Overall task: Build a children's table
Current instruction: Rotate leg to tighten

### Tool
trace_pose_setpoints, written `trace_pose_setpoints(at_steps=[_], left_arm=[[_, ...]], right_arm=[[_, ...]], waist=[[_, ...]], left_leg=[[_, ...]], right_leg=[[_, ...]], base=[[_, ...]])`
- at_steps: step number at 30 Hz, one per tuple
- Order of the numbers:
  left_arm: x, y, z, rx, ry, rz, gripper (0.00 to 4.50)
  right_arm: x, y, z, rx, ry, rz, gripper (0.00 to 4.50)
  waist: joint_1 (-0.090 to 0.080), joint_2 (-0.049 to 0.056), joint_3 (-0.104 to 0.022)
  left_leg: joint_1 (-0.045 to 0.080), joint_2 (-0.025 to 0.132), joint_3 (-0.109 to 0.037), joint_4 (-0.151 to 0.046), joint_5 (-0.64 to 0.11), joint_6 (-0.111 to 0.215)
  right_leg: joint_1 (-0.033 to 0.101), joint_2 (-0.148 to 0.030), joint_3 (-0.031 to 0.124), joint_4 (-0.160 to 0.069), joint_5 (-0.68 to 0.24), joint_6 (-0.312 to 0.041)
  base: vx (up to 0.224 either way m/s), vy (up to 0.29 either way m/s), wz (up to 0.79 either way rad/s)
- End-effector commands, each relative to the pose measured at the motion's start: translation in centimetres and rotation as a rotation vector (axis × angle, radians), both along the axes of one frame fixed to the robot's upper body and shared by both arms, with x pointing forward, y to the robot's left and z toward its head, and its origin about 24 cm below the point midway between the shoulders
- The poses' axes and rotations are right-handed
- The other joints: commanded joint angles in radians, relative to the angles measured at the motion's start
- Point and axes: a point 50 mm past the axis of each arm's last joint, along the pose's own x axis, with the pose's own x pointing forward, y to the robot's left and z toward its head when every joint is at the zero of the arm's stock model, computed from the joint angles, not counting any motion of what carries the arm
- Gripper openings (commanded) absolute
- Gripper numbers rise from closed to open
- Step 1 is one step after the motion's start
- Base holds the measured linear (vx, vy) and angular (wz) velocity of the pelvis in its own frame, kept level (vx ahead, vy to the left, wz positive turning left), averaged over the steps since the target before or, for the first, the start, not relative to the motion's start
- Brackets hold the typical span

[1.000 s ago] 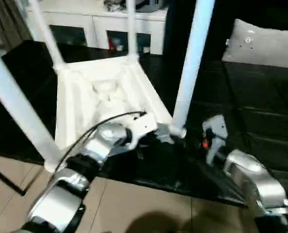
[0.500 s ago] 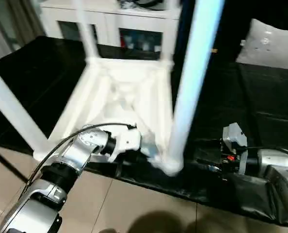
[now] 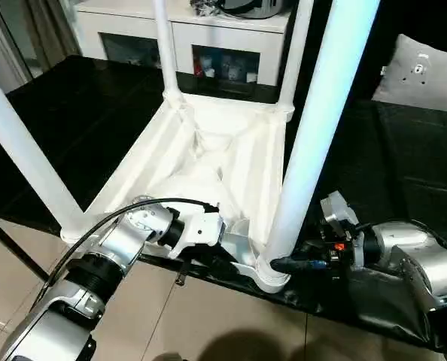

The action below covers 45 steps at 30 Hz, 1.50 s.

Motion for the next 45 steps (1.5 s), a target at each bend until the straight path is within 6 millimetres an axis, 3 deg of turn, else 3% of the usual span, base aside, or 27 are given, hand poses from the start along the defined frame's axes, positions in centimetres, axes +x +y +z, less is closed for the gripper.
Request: trace_pose_setpoints(at_steps=[1,2,8,12,13,14,15,16,17,18,20,21,22,23,24,25,26,28,29,32,34,35,36,40,41,45], left_arm=[[-0.2,-0.3,0.2,-0.011,-0.007,-0.033,0.00],[-0.2,-0.3,0.2,-0.013,-0.005,-0.029,0.00],[0.2,-0.9,0.0,-0.071,0.019,0.063,0.00],[0.9,-1.3,0.2,-0.083,0.013,0.158,0.00],[1.3,-1.6,0.3,-0.102,0.014,0.213,0.00],[2.0,-2.5,0.7,-0.137,0.018,0.301,0.00],[2.2,-2.9,0.8,-0.148,0.019,0.324,0.00],[2.3,-3.3,0.9,-0.151,0.018,0.340,0.00],[2.6,-3.8,0.9,-0.150,0.006,0.368,0.00],[2.8,-4.4,0.9,-0.151,-0.012,0.400,0.00],[3.2,-5.1,1.0,-0.154,-0.032,0.449,0.00],[3.3,-5.3,1.0,-0.154,-0.035,0.460,0.00],[3.5,-6.1,1.1,-0.175,-0.030,0.493,0.00],[3.5,-7.0,1.3,-0.199,-0.026,0.519,0.00],[3.4,-7.9,1.3,-0.215,-0.019,0.536,0.00],[3.3,-8.1,1.4,-0.214,-0.021,0.522,0.00],[3.3,-8.1,1.4,-0.214,-0.021,0.522,0.00],[3.2,-8.3,1.4,-0.212,-0.024,0.515,0.00],[3.3,-8.0,1.6,-0.203,-0.036,0.499,0.00],[3.5,-7.4,1.5,-0.192,-0.046,0.503,0.00],[3.4,-5.8,1.1,-0.166,-0.052,0.466,0.00],[3.4,-5.8,1.1,-0.166,-0.052,0.466,0.00],[2.9,-4.6,0.9,-0.155,-0.050,0.392,0.00],[2.1,-3.6,0.8,-0.139,-0.046,0.290,0.00],[1.9,-2.9,0.7,-0.112,-0.039,0.251,0.00],[1.2,-1.5,0.6,-0.065,-0.027,0.144,0.00]], right_arm=[[0.3,0.0,0.3,-0.005,-0.011,0.005,2.48],[0.3,0.1,0.3,-0.004,-0.006,0.008,2.26],[-0.5,0.8,0.3,0.077,0.043,-0.003,2.02],[-1.1,1.8,0.4,0.109,0.041,-0.064,1.99],[-1.0,2.4,0.2,0.094,0.016,-0.125,1.99],[-0.4,3.2,-0.1,0.058,-0.006,-0.295,1.98],[-0.1,3.4,-0.2,0.046,-0.007,-0.359,1.98],[0.2,3.6,-0.2,0.054,-0.007,-0.419,1.98],[0.5,3.8,-0.3,0.064,-0.001,-0.468,1.98],[0.7,4.0,-0.4,0.057,-0.001,-0.525,1.96],[1.2,4.3,-0.6,0.017,-0.011,-0.615,1.95],[1.3,4.3,-0.7,0.004,-0.016,-0.638,1.95],[1.7,4.7,-0.8,-0.004,-0.008,-0.716,1.95],[2.0,5.1,-0.7,-0.006,-0.033,-0.754,1.95],[2.1,5.6,-0.5,0.013,-0.049,-0.777,2.29],[2.2,5.6,-0.3,0.044,-0.050,-0.794,2.50],[2.2,5.6,-0.3,0.044,-0.050,-0.794,2.50],[2.2,5.7,-0.1,0.065,-0.045,-0.820,2.70],[2.0,5.5,0.4,0.088,-0.068,-0.809,2.81],[1.8,4.9,0.5,0.088,-0.081,-0.784,3.09],[1.4,2.9,0.6,0.054,-0.099,-0.759,3.27],[1.4,2.9,0.6,0.054,-0.099,-0.759,3.38],[1.1,1.0,0.9,0.019,-0.141,-0.690,3.53],[0.9,-0.9,1.2,-0.021,-0.174,-0.621,3.91],[0.7,-1.6,1.4,-0.030,-0.176,-0.556,3.91],[0.4,-2.5,1.7,-0.061,-0.177,-0.407,4.23]], waist=[[-0.003,-0.012,-0.058],[-0.003,-0.014,-0.058],[-0.002,-0.016,-0.057],[-0.001,-0.017,-0.052],[0.002,-0.005,-0.054],[-0.008,-0.004,-0.049],[-0.012,-0.007,-0.048],[-0.022,-0.019,-0.048],[-0.033,-0.020,-0.046],[-0.042,-0.028,-0.046],[-0.052,-0.022,-0.047],[-0.057,-0.022,-0.045],[-0.057,-0.004,-0.044],[-0.067,-0.011,-0.044],[-0.070,-0.011,-0.047],[-0.071,-0.012,-0.050],[-0.074,0.000,-0.048],[-0.074,0.000,-0.056],[-0.074,0.015,-0.057],[-0.070,0.012,-0.063],[-0.066,0.011,-0.065],[-0.064,0.011,-0.065],[-0.063,0.014,-0.066],[-0.054,0.015,-0.068],[-0.055,0.009,-0.066],[-0.044,0.028,-0.065]], left_leg=[[-0.001,0.047,-0.009,-0.070,-0.187,0.072],[0.000,0.047,-0.010,-0.070,-0.190,0.071],[0.002,0.047,-0.009,-0.071,-0.193,0.068],[0.004,0.045,-0.010,-0.074,-0.202,0.062],[0.009,0.045,-0.012,-0.073,-0.210,0.056],[0.002,0.044,-0.012,-0.078,-0.222,0.041],[0.002,0.039,-0.013,-0.077,-0.235,0.031],[0.001,0.029,-0.015,-0.076,-0.257,0.015],[-0.003,0.023,-0.019,-0.074,-0.255,0.007],[-0.002,0.021,-0.018,-0.069,-0.261,0.012],[0.007,0.015,-0.015,-0.062,-0.263,0.023],[0.001,0.012,-0.015,-0.063,-0.258,0.033],[0.003,0.012,-0.017,-0.064,-0.265,0.033],[0.003,0.013,-0.016,-0.064,-0.274,0.032],[0.004,0.011,-0.018,-0.063,-0.277,0.029],[0.002,0.013,-0.018,-0.065,-0.270,0.033],[-0.004,0.018,-0.020,-0.071,-0.267,0.047],[-0.008,0.022,-0.021,-0.073,-0.236,0.065],[-0.009,0.025,-0.022,-0.075,-0.223,0.073],[-0.011,0.028,-0.017,-0.070,-0.177,0.094],[-0.014,0.027,-0.013,-0.066,-0.145,0.114],[-0.015,0.027,-0.014,-0.066,-0.138,0.119],[-0.019,0.027,-0.013,-0.064,-0.120,0.126],[-0.019,0.034,-0.014,-0.062,-0.116,0.144],[-0.017,0.036,-0.012,-0.063,-0.122,0.143],[-0.011,0.043,-0.013,-0.064,-0.161,0.130]], right_leg=[[0.055,-0.067,0.057,-0.069,-0.331,-0.162],[0.055,-0.067,0.057,-0.069,-0.333,-0.162],[0.055,-0.067,0.057,-0.072,-0.356,-0.153],[0.051,-0.067,0.057,-0.084,-0.427,-0.119],[0.048,-0.068,0.056,-0.082,-0.434,-0.120],[0.049,-0.064,0.057,-0.087,-0.437,-0.112],[0.047,-0.061,0.052,-0.089,-0.460,-0.103],[0.051,-0.064,0.042,-0.098,-0.541,-0.070],[0.054,-0.065,0.034,-0.106,-0.604,-0.032],[0.050,-0.066,0.030,-0.119,-0.644,-0.005],[0.038,-0.062,0.029,-0.127,-0.651,0.003],[0.039,-0.060,0.027,-0.128,-0.647,0.004],[0.039,-0.060,0.026,-0.127,-0.648,0.004],[0.035,-0.055,0.023,-0.132,-0.645,0.008],[0.039,-0.056,0.020,-0.133,-0.636,0.008],[0.042,-0.057,0.022,-0.129,-0.616,0.004],[0.045,-0.056,0.026,-0.127,-0.580,-0.008],[0.051,-0.058,0.033,-0.114,-0.500,-0.035],[0.052,-0.059,0.038,-0.108,-0.458,-0.059],[0.056,-0.060,0.046,-0.092,-0.342,-0.112],[0.060,-0.062,0.047,-0.090,-0.328,-0.120],[0.061,-0.062,0.047,-0.089,-0.325,-0.121],[0.064,-0.061,0.047,-0.085,-0.303,-0.123],[0.063,-0.064,0.048,-0.077,-0.275,-0.141],[0.060,-0.062,0.049,-0.077,-0.284,-0.145],[0.055,-0.061,0.048,-0.077,-0.290,-0.160]], base=[[0.000,0.000,0.00],[0.000,0.000,0.00],[0.000,0.000,0.00],[0.000,0.000,0.00],[0.000,0.000,0.00],[0.000,0.000,0.00],[0.000,0.000,0.00],[-0.052,0.002,-0.09],[0.000,0.000,0.00],[0.000,0.000,0.00],[0.000,0.000,0.00],[0.000,0.000,0.00],[0.000,0.000,0.00],[0.000,0.000,0.00],[0.000,0.000,0.00],[0.000,0.000,0.00],[0.000,0.000,0.00],[0.000,0.000,0.00],[0.000,0.000,0.00],[0.000,0.000,0.00],[0.000,0.000,0.00],[0.000,0.000,0.00],[0.000,0.000,0.00],[0.000,0.000,0.00],[0.000,0.000,0.00],[0.000,0.000,0.00]])
